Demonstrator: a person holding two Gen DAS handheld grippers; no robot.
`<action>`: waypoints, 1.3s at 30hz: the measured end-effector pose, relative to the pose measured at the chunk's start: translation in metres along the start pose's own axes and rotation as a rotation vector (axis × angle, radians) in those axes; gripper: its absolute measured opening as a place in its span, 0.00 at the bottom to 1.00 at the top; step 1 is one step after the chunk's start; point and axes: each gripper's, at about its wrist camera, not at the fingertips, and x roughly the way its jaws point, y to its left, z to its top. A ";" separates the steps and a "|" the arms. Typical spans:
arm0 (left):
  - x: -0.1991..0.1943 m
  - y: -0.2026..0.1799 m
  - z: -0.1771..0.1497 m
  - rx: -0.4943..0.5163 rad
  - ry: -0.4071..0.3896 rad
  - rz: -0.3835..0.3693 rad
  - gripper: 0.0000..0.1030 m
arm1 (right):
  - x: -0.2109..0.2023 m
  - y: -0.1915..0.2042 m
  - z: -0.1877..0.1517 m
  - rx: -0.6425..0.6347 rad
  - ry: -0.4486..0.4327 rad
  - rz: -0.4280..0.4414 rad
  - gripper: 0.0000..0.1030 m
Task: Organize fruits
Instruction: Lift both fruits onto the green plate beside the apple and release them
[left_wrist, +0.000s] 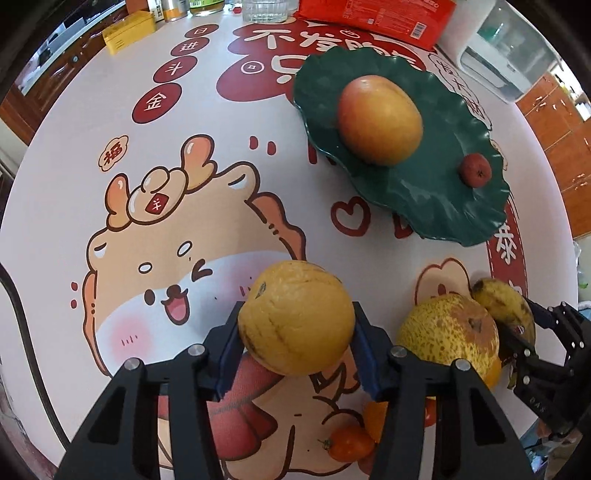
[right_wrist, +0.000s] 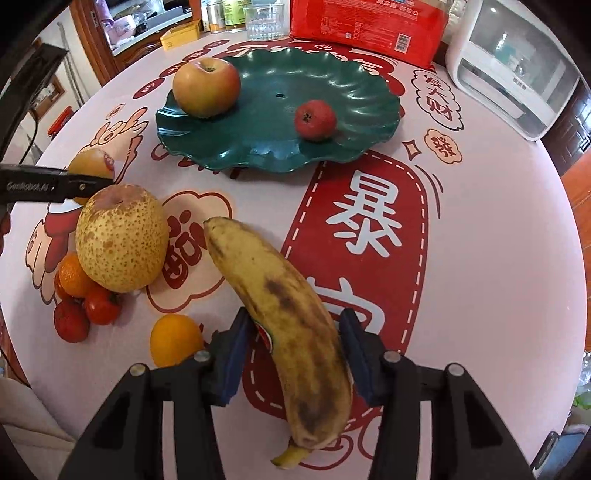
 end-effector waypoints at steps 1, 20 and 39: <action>-0.002 0.000 -0.001 0.004 -0.006 0.002 0.50 | 0.000 0.000 0.000 0.007 0.006 -0.003 0.45; -0.070 -0.009 0.009 0.049 -0.133 -0.006 0.50 | -0.047 -0.003 0.027 0.130 -0.085 0.065 0.39; -0.116 -0.052 0.108 0.154 -0.297 0.062 0.50 | -0.108 -0.031 0.173 0.154 -0.238 0.049 0.40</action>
